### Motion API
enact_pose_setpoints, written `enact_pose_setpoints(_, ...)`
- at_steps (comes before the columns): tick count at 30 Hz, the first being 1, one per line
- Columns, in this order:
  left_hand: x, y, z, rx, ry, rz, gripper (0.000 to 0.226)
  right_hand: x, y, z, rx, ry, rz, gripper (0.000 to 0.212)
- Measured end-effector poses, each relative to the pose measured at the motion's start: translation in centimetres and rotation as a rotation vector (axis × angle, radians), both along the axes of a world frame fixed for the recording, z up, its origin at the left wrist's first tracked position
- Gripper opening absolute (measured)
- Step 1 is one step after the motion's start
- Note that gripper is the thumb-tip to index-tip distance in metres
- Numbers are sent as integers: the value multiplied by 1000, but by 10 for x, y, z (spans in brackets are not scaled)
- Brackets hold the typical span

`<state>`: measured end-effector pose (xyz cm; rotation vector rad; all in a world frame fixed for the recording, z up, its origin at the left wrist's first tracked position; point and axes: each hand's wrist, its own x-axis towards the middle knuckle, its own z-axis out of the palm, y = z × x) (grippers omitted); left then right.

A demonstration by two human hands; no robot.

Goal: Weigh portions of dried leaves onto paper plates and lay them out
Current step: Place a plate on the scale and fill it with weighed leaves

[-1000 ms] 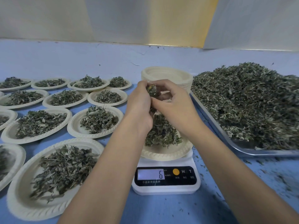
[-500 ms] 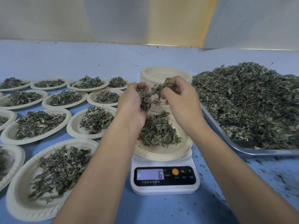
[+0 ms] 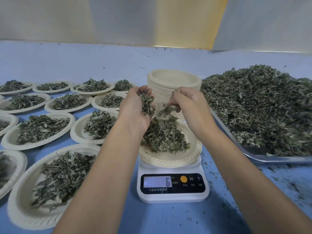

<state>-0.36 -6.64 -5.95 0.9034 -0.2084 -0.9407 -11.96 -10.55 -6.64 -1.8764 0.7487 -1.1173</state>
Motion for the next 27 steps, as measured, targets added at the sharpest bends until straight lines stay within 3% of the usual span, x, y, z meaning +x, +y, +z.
enact_pose_setpoints(21, -1, -1, 1, -19, 6, -23, 28, 0, 0, -3, -26, 18, 32, 24)
enact_pose_setpoints(27, -3, -2, 1, -34, 3, -30, 28, 0, 0, -4, -35, 14, 16, 35)
